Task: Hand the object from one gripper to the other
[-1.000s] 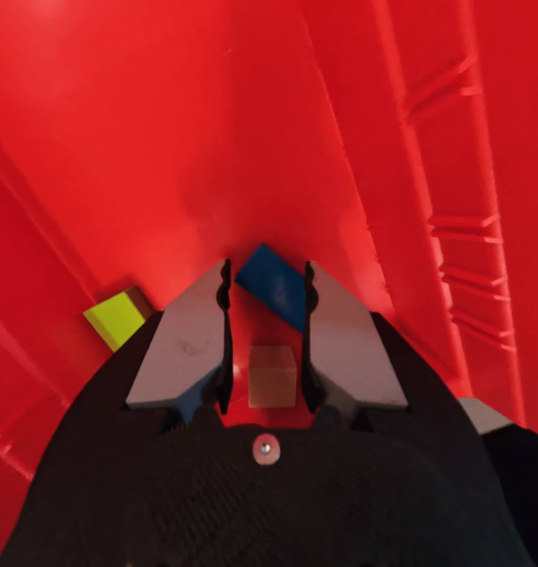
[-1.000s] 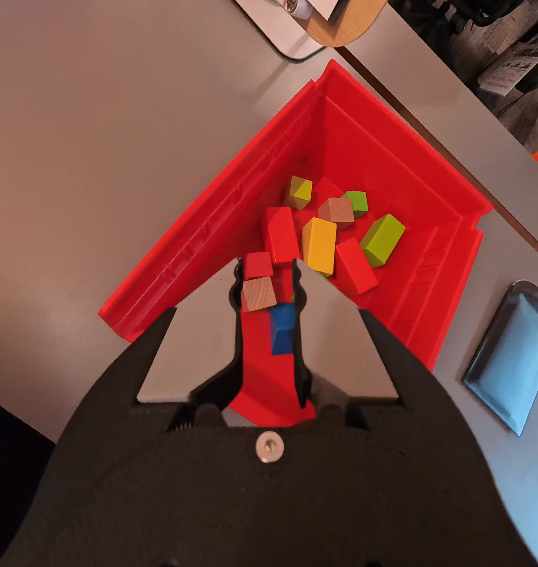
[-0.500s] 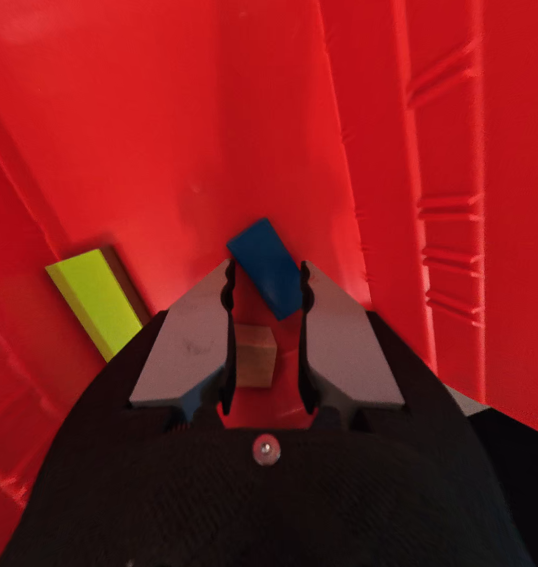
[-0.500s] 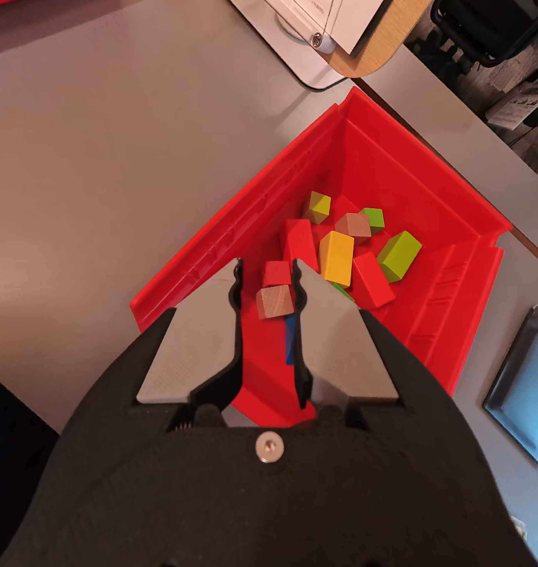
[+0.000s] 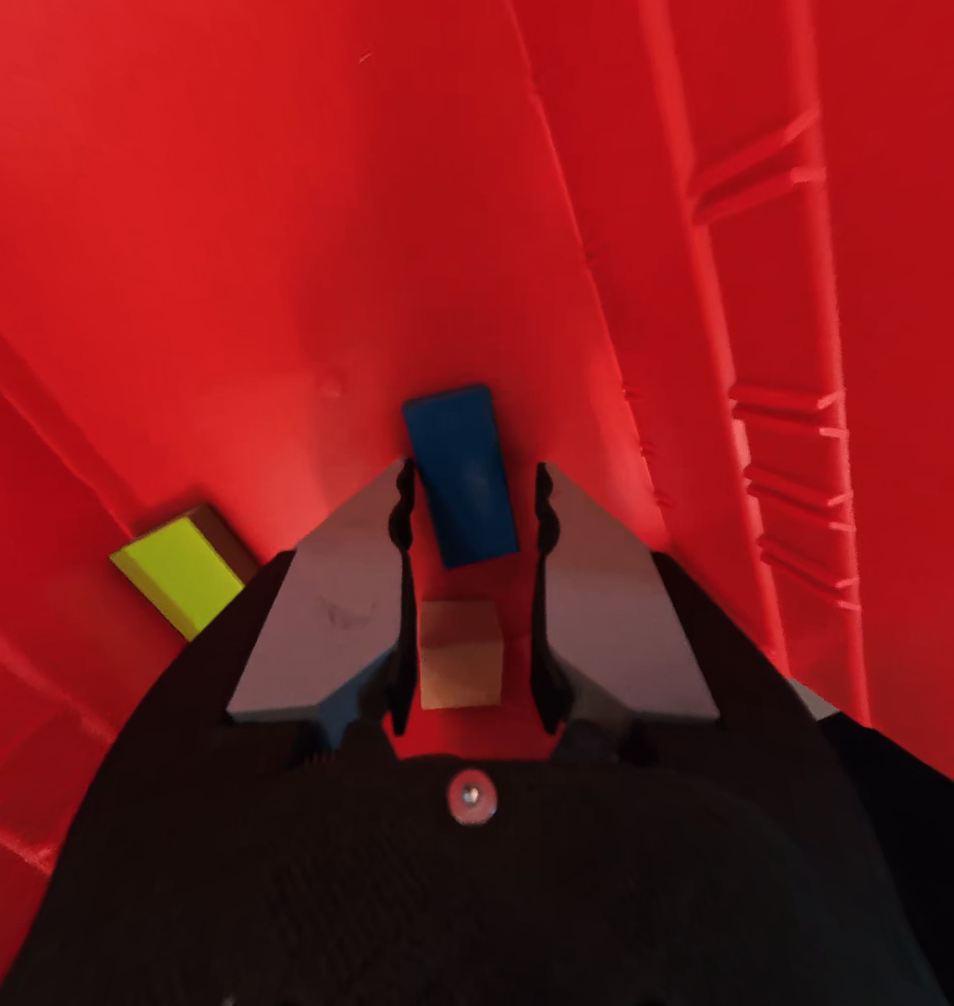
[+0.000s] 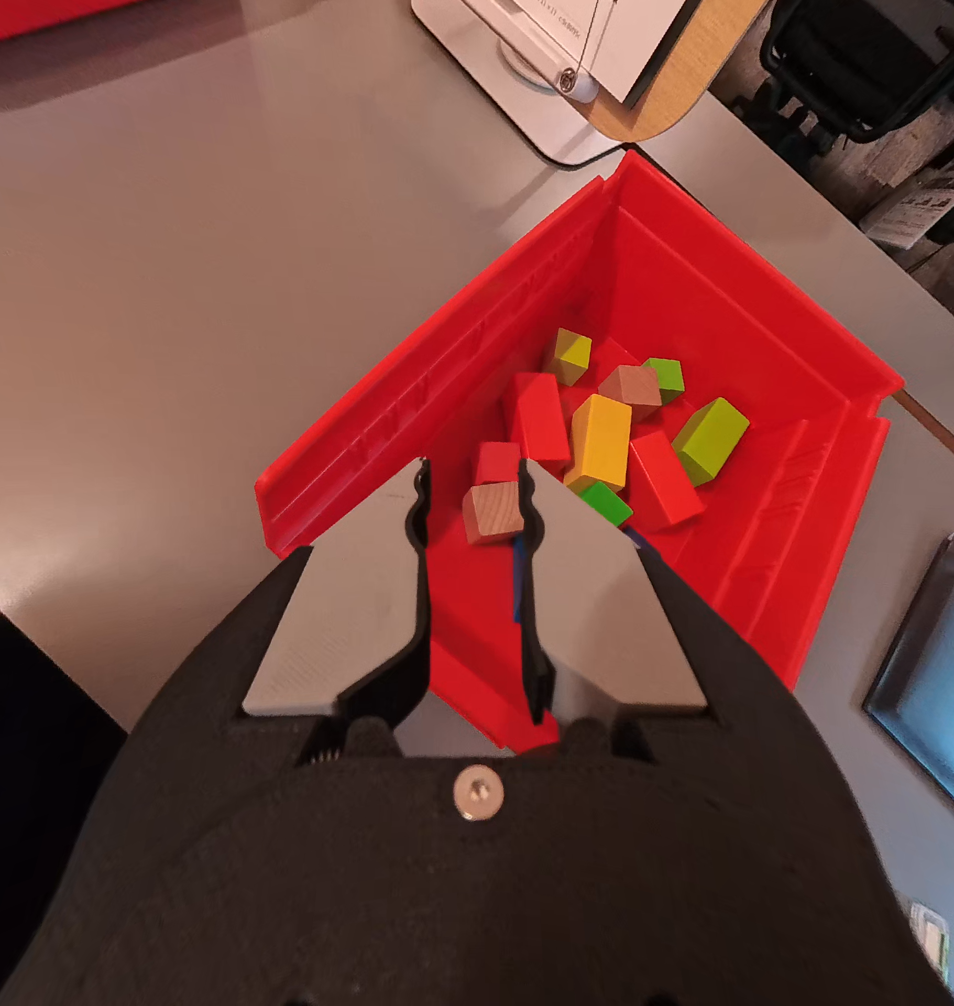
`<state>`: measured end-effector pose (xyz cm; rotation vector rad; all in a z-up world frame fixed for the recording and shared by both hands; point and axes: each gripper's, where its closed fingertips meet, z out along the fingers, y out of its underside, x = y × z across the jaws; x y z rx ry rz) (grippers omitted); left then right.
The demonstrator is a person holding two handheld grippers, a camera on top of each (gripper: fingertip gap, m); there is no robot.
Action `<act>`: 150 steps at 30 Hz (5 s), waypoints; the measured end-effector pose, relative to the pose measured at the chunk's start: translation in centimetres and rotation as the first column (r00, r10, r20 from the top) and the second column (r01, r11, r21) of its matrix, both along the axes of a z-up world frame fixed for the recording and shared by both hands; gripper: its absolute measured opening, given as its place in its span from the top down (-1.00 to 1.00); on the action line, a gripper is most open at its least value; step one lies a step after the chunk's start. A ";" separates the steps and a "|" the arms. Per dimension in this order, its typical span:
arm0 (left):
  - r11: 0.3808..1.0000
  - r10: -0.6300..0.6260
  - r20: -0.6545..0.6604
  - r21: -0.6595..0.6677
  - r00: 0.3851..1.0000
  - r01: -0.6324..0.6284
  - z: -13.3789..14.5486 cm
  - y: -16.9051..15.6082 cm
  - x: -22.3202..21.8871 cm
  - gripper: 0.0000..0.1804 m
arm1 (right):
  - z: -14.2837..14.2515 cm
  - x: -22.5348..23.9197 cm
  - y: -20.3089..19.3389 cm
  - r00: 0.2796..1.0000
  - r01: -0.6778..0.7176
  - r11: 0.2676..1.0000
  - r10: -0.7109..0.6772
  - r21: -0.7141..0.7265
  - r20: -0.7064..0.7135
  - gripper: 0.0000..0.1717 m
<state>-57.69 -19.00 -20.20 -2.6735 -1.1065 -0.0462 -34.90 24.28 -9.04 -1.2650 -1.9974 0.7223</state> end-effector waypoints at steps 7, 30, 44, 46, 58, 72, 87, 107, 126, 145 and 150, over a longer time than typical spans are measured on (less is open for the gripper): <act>0.997 -0.016 -0.079 -0.083 0.997 0.010 -0.3 -1.1 0.0 0.70 | 0.4 -0.2 -1.8 0.999 -0.042 0.999 0.042 0.005 -0.013 0.66; 0.953 -0.085 -0.504 0.211 0.859 0.219 7.3 1.1 -0.4 0.70 | -0.3 -1.4 -12.3 0.951 -0.309 0.949 0.310 -0.061 0.006 0.65; 0.111 -0.289 -0.613 0.741 0.735 0.662 20.9 16.3 22.5 0.70 | 8.7 -0.2 -25.9 0.743 -0.665 0.610 0.598 -0.431 -0.300 0.52; 0.092 -0.303 -0.605 0.750 0.736 0.655 20.5 17.1 23.2 0.70 | 9.7 0.2 -26.4 0.726 -0.681 0.563 0.600 -0.468 -0.335 0.52; 0.001 -0.347 -0.566 0.797 0.748 0.604 19.6 18.5 24.4 0.70 | 10.2 0.3 -26.3 0.700 -0.693 0.442 0.600 -0.569 -0.387 0.67; 0.042 -0.309 -0.515 0.833 0.800 0.552 18.6 18.2 22.3 0.72 | 9.9 -1.4 -23.9 0.773 -0.627 0.591 0.553 -0.508 -0.311 0.67; 0.354 -0.236 -0.600 0.680 0.765 0.643 16.6 16.2 18.4 0.72 | -7.0 2.5 3.6 0.835 -0.227 0.954 0.088 0.195 0.542 0.67; 0.932 0.119 -0.449 0.358 0.885 0.056 11.6 -4.6 4.0 0.48 | -5.5 -1.5 -1.6 0.903 -0.304 0.943 0.239 0.137 0.357 0.60; 0.963 -0.134 0.169 -0.210 0.976 0.168 0.0 -6.9 4.5 0.50 | 3.6 -0.3 -1.7 0.986 -0.143 0.980 0.153 0.137 -0.066 0.57; 0.779 -0.372 -0.724 0.097 0.582 0.619 12.6 7.6 8.7 0.67 | 6.0 2.4 -11.6 0.893 -0.450 0.839 0.414 -0.306 -0.177 0.50; 0.359 -0.196 -0.965 0.092 0.172 0.929 18.1 15.7 21.5 0.67 | 6.0 3.5 -20.3 0.759 -0.594 0.561 0.628 -0.577 -0.170 0.42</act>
